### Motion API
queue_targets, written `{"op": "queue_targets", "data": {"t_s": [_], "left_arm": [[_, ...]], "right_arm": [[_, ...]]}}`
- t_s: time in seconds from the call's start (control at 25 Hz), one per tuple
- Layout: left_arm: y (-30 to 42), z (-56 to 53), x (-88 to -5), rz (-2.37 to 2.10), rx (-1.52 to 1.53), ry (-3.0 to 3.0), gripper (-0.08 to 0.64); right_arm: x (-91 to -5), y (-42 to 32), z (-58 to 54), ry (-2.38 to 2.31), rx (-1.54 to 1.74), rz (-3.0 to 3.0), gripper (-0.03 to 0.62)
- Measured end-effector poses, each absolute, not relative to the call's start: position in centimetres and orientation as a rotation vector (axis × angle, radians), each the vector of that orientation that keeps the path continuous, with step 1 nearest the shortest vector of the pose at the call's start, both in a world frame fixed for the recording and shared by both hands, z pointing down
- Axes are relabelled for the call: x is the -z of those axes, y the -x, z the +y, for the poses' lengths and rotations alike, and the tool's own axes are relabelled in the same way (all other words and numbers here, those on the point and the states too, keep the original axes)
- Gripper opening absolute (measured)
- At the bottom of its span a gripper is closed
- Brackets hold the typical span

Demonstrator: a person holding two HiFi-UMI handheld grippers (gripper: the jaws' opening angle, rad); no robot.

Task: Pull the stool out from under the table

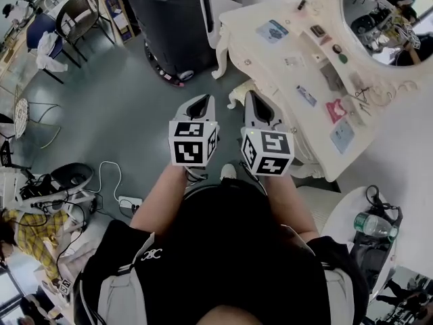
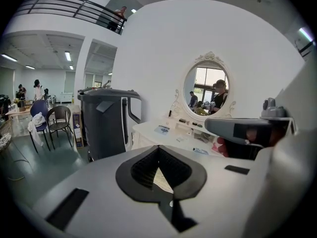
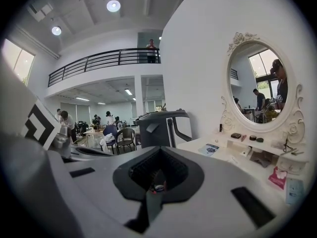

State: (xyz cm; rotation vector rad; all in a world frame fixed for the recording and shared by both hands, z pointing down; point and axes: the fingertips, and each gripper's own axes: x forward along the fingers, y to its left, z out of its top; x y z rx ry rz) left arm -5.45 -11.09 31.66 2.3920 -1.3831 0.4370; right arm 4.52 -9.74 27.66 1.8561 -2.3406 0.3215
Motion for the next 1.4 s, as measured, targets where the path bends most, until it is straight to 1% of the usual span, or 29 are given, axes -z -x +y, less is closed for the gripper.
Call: {"op": "queue_targets", "data": {"t_s": [0.48, 0.84, 1.2, 1.4], "left_arm": [[0.8, -13.3, -36.7, -1.349, -0.606, -2.299, 0.002], [-3.8, -14.5, -37.8, -1.325, -0.678, -2.297, 0.002], [-5.3, -15.7, -39.6, -1.218, -0.734, -2.310, 0.002], [-6.0, -17.8, -40.4, -1.092, -0.789, -2.375, 0.001]], "right_arm": [[-32.9, -11.0, -11.9, -1.876, -0.483, -2.247, 0.005], [-36.4, -16.0, -12.9, -1.901, -0.595, -2.169, 0.005], [-38.1, -17.2, -13.2, -1.927, -0.631, -2.091, 0.005], [-38.7, -16.7, -14.0, -1.990, -0.660, -2.003, 0.005]]}}
